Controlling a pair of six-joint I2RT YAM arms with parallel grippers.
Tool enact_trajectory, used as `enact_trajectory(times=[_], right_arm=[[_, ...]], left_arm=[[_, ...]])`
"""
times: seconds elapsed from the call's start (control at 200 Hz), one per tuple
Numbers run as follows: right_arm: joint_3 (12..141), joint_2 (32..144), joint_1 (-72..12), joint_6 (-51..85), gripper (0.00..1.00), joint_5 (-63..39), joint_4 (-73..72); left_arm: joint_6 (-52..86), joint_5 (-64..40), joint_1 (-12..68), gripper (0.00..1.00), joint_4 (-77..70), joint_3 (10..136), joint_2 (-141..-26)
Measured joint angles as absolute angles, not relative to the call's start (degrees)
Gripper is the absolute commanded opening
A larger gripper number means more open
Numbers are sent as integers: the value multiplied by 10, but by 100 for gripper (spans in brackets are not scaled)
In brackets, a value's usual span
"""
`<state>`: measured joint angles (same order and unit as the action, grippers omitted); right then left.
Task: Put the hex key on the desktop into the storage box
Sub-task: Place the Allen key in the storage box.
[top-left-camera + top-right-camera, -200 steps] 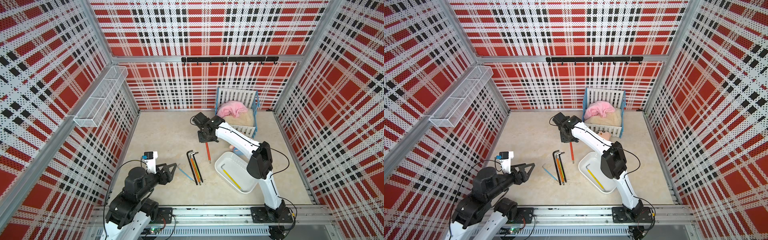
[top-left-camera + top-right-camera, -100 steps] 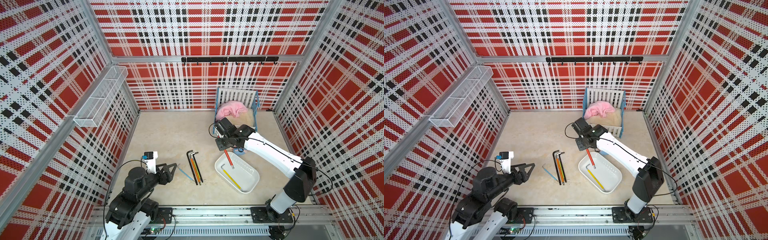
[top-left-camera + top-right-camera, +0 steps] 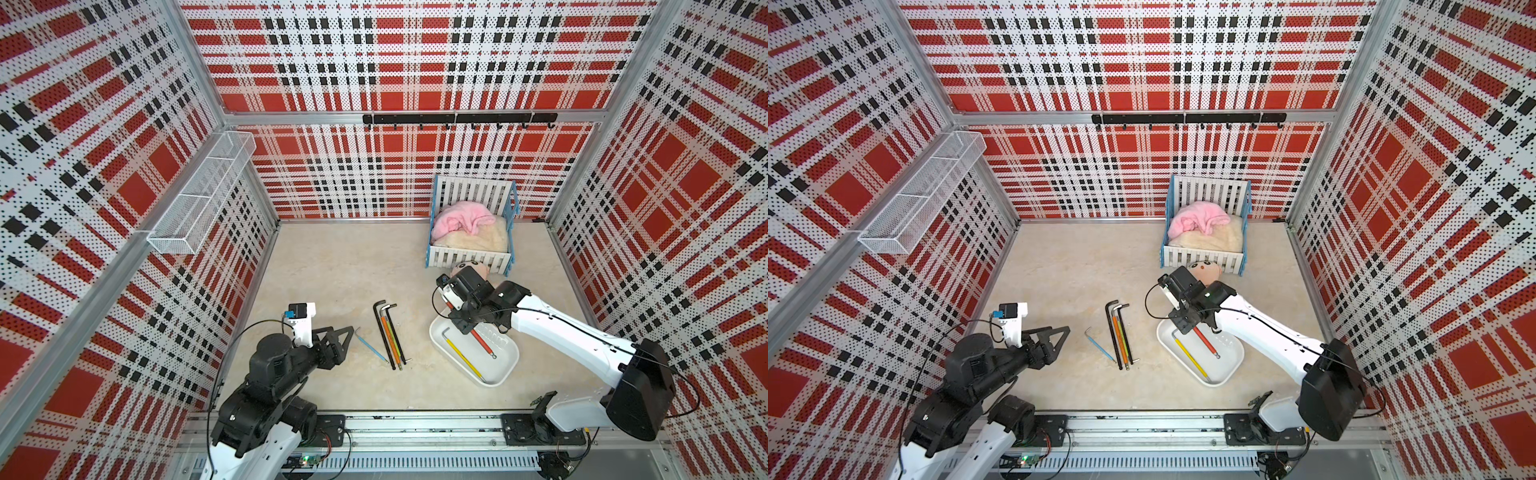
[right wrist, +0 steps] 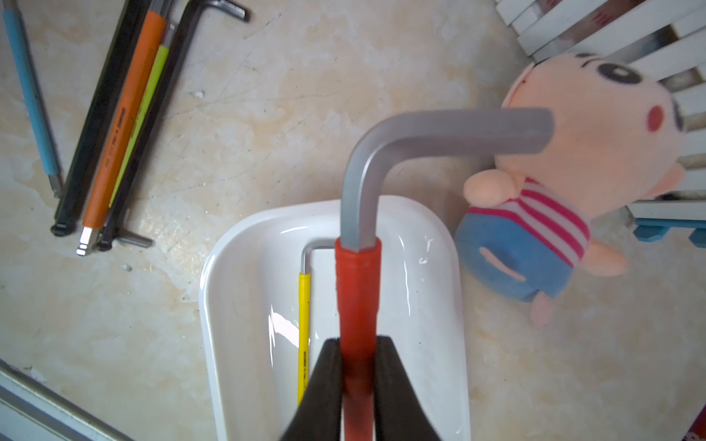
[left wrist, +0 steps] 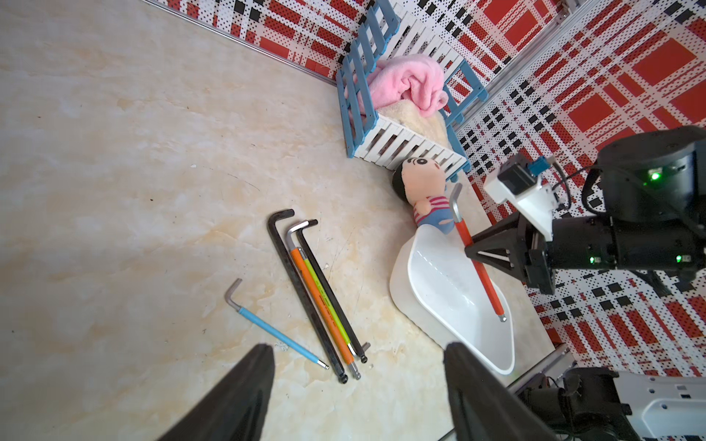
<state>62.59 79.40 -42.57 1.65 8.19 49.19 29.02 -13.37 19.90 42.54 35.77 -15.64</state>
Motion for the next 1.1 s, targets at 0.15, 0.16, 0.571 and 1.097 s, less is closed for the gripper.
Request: enact_trajectory(times=[0.15, 0.16, 0.571, 1.097], right_arm=[[581, 790, -428, -6, 0, 63, 485], [578, 790, -429, -7, 0, 62, 485], [567, 833, -450, -13, 0, 55, 466], [555, 852, -451, 1, 0, 32, 459]], left_arm=[[290, -134, 199, 76, 425, 358, -156], [290, -134, 199, 76, 425, 358, -156], [290, -134, 199, 76, 425, 358, -156], [290, -136, 192, 76, 425, 358, -153]])
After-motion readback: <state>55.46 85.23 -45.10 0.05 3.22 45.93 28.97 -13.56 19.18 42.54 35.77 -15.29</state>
